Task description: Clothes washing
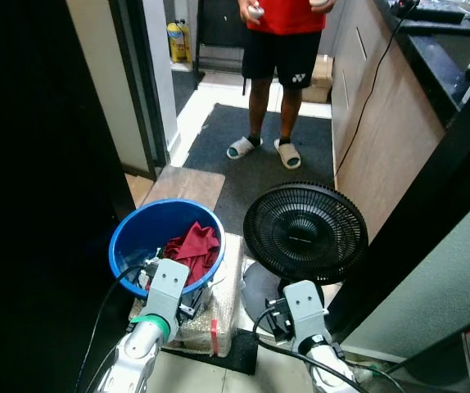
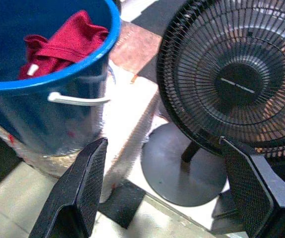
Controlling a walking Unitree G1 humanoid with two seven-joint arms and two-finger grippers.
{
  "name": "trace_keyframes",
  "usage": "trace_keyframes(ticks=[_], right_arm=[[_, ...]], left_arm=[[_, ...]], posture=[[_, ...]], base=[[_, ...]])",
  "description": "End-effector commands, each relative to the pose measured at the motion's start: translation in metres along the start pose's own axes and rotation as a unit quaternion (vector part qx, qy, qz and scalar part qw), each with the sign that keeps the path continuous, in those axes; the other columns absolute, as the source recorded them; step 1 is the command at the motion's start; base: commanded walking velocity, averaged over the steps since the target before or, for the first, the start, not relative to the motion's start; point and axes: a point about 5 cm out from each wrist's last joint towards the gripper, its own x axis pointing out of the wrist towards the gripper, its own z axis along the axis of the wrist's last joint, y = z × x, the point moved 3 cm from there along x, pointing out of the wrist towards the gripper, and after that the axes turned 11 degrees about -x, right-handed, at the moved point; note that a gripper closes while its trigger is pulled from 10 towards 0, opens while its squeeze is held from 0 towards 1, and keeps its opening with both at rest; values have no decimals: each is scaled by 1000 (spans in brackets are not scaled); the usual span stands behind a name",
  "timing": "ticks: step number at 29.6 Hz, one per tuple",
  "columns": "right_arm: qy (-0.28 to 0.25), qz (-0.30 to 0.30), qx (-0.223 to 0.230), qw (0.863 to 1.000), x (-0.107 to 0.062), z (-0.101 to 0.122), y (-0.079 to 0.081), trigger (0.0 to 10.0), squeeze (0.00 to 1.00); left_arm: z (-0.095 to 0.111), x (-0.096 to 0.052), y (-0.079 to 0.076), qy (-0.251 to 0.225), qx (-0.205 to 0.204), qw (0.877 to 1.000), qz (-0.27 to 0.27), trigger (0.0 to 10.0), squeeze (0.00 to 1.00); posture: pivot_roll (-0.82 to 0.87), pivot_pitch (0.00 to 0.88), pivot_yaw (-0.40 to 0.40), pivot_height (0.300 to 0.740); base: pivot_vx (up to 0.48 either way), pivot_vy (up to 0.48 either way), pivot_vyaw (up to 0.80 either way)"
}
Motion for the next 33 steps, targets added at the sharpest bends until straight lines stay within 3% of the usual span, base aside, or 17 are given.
trace_keyframes(ticks=[1, 5, 28, 33], right_arm=[[17, 4, 3, 1000, -3, -8, 3, 10000, 0], [18, 5, 2, 1000, -4, -8, 2, 10000, 0], [16, 8, -2, 1000, -4, -8, 2, 10000, 0], [17, 7, -1, 1000, -4, -9, 2, 10000, 0]], left_arm=[[-10, -3, 3, 20, -5, 1000, 6, 10000, 0], [-13, -4, 5, 25, -8, 1000, 11, 10000, 0], [-14, -4, 7, 26, -9, 999, 20, 10000, 0], [-13, -4, 7, 26, -9, 999, 20, 10000, 0]], posture=[[18, 18, 50, 740], [20, 15, 48, 740], [21, 13, 45, 740], [21, 16, 46, 740]], base=[[0, 0, 0], [0, 0, 0], [0, 317, 0], [0, 0, 0]])
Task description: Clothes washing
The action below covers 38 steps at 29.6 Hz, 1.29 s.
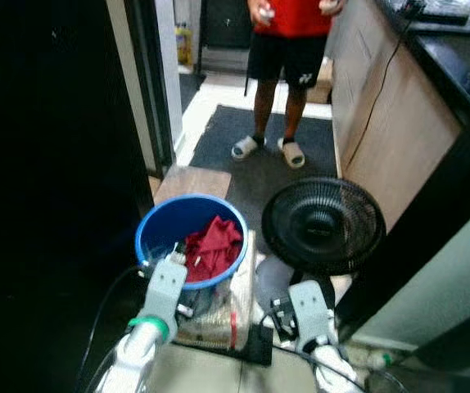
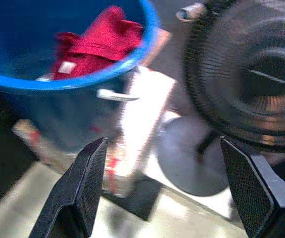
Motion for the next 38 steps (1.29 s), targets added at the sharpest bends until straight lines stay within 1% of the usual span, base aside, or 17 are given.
trace_keyframes(ticks=[1, 10, 17, 19, 21, 22, 24, 26, 27, 29, 31, 32, 33, 35, 36, 38], right_arm=[[12, 1, 0, 1000, -3, -6, -1, 10000, 0], [12, 1, 1, 1000, -2, -6, -1, 10000, 0], [16, 2, -1, 1000, -2, -7, 1, 10000, 0], [35, -2, -5, 999, -7, -17, -1, 10000, 0], [44, -4, -5, 999, -8, -21, -2, 10000, 0], [55, -9, -6, 998, -11, -26, -4, 10000, 0], [73, -20, -5, 997, -15, -36, -7, 10000, 0], [73, -20, -5, 997, -15, -36, -7, 10000, 0], [81, -28, -2, 996, -18, -39, -8, 10000, 0], [81, -28, -2, 996, -18, -39, -8, 10000, 0], [86, -38, 5, 996, -19, -41, -9, 10000, 0], [87, -47, 12, 995, -20, -42, -9, 10000, 0], [87, -47, 12, 995, -20, -42, -9, 10000, 0], [83, -54, 19, 995, -19, -39, -9, 10000, 0], [78, -52, 16, 995, -17, -37, -10, 10000, 0], [73, -49, 12, 996, -15, -34, -11, 10000, 0]], left_arm=[[-12, -3, -1, 22, -5, 1000, 2, 10000, 0], [-11, -2, -1, 20, -2, 1000, 2, 10000, 0], [-14, -3, -2, 28, 3, 1000, -5, 10000, 0], [-20, -3, -5, 41, 9, 999, -19, 10000, 0], [-22, -3, -7, 46, 11, 999, -23, 10000, 0], [-23, -2, -8, 50, 16, 998, -28, 10000, 0], [-25, -1, -10, 57, 25, 997, -37, 10000, 0], [-25, -1, -10, 57, 25, 997, -37, 10000, 0], [-24, 0, -9, 59, 32, 997, -40, 10000, 0], [-24, 0, -9, 59, 32, 997, -40, 10000, 0], [-22, 1, -6, 58, 37, 997, -42, 10000, 0], [-17, 3, 2, 55, 44, 997, -37, 10000, 0], [-17, 3, 2, 55, 44, 997, -37, 10000, 0], [-11, 3, 15, 49, 49, 997, -26, 10000, 0], [-7, 4, 20, 45, 50, 998, -19, 10000, 0], [-5, 5, 23, 42, 49, 998, -13, 10000, 0]], posture=[[21, 16, 46, 740], [23, 15, 46, 740], [26, 10, 50, 740], [26, 4, 64, 740], [26, 2, 69, 740], [21, 0, 88, 740], [19, 0, 101, 740], [19, 0, 101, 740], [15, 0, 128, 740], [15, 0, 128, 740], [16, 0, 141, 740], [20, 0, 151, 740], [20, 0, 151, 740], [31, 0, 153, 740], [34, 0, 133, 740], [34, 0, 133, 740]], base=[[0, 0, 0], [0, 0, 0], [0, 0, 0], [0, 0, 0], [0, 0, 0], [0, 0, 0], [0, 0, 0], [0, 0, 0], [0, 0, 0], [0, 0, 0], [0, 0, 0], [0, 0, 0], [0, 0, 0], [0, 0, 0], [0, 0, 0], [0, 0, 0]])
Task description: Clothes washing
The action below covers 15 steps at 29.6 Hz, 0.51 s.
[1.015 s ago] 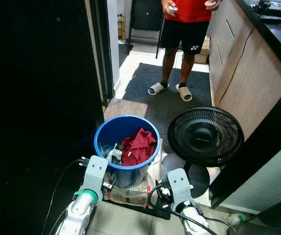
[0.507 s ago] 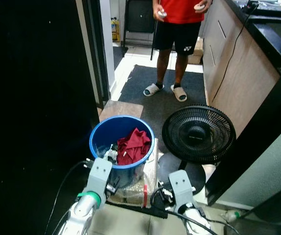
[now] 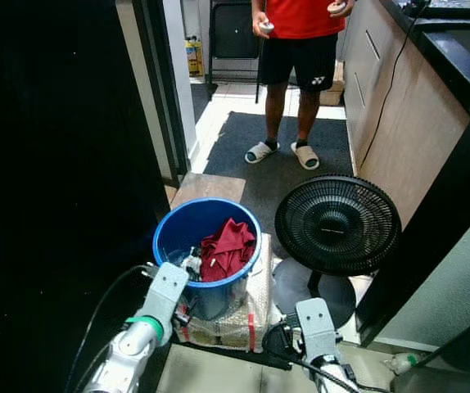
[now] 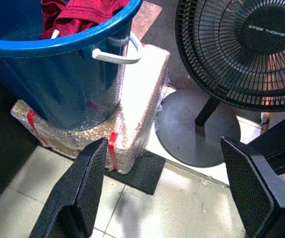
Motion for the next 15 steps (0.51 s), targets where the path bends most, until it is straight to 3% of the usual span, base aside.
trace_keyframes(ticks=[1, 3, 7, 11, 12, 15], right_arm=[[0, 7, -2, 1000, 1, 0, 2, 10000, 0], [-8, 26, -20, 999, 1, 2, 1, 10000, 0], [-16, 43, -37, 998, 1, 3, 0, 10000, 0], [-16, 35, -61, 997, 2, -1, -22, 10000, 0], [-16, 35, -61, 997, 2, -1, -22, 10000, 0], [-14, -3, -50, 999, 6, 1, -41, 10000, 0]], left_arm=[[-7, -2, 2, 7, -15, 1000, 11, 10000, 0], [-6, -2, -2, -2, -37, 999, 23, 10000, 0], [-4, -2, -7, -10, -50, 998, 25, 10000, 0], [5, -3, -21, -32, -73, 997, 12, 10000, 0], [5, -3, -21, -32, -73, 997, 12, 10000, 0], [12, -8, -31, -52, -57, 997, -22, 10000, 0]], posture=[[35, 4, 83, 740], [36, 11, 35, 740], [37, 14, 28, 740], [30, 5, 6, 740], [30, 5, 6, 740], [19, 14, 16, 740]], base=[[0, 0, 0], [0, 0, 0], [0, 0, 0], [0, 0, 0], [0, 0, 0], [0, 0, 0]])
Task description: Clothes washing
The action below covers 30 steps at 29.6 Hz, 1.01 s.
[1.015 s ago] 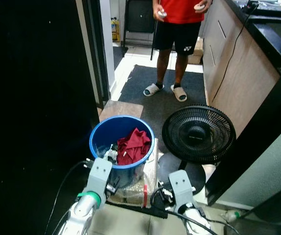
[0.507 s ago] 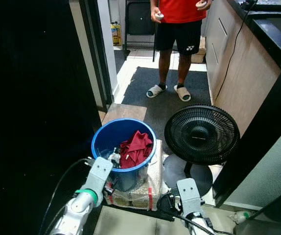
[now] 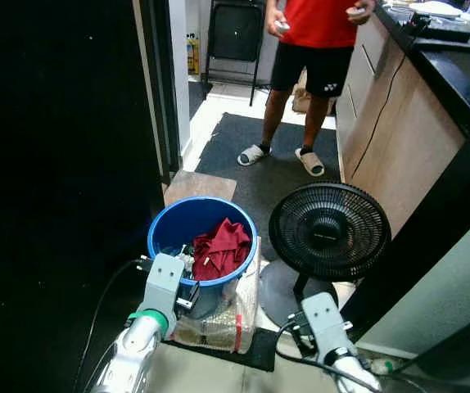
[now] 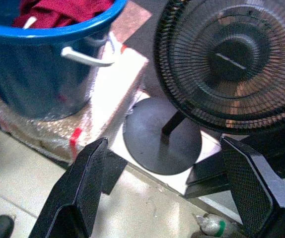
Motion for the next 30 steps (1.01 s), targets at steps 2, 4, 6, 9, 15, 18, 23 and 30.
trace_keyframes(ticks=[2, 4, 6, 9, 15, 18, 23, 30], right_arm=[[-14, -20, 21, 999, 2, 7, -3, 10000, 0], [-22, -19, 21, 999, 3, 12, 0, 10000, 0], [-31, -12, 22, 999, 5, 18, 5, 10000, 0], [-43, 8, 14, 999, 7, 25, 12, 10000, 0], [-60, 24, -3, 998, 13, 35, 11, 10000, 0], [-79, 31, -14, 996, 15, 45, 14, 10000, 0], [-89, 36, -5, 995, 16, 53, 20, 10000, 0], [-84, 31, 6, 996, 17, 52, 18, 10000, 0]], left_arm=[[5, -6, 2, -14, 21, 1000, -15, 10000, 0], [9, -8, 10, -21, 26, 999, -5, 10000, 0], [15, -12, 23, -34, 44, 998, 9, 10000, 0], [22, -19, 39, -48, 83, 995, 30, 10000, 0], [28, -37, 57, -60, 140, 987, 47, 10000, 0], [31, -42, 65, -61, 121, 988, 73, 10000, 0], [31, -39, 68, -67, 102, 989, 84, 10000, 0], [28, -44, 69, -54, 170, 983, 52, 10000, 0]], posture=[[17, 15, 29, 740], [18, 15, 22, 740], [37, 21, 2, 740], [58, 15, -4, 740], [61, 18, -24, 740], [64, 23, -40, 740], [65, 18, -52, 740], [65, 22, -32, 740]], base=[[0, 0, 0], [0, 0, 0], [0, 0, 0], [0, 0, 0], [0, 0, 0], [0, 0, 0], [0, 0, 0], [0, 0, 0]])
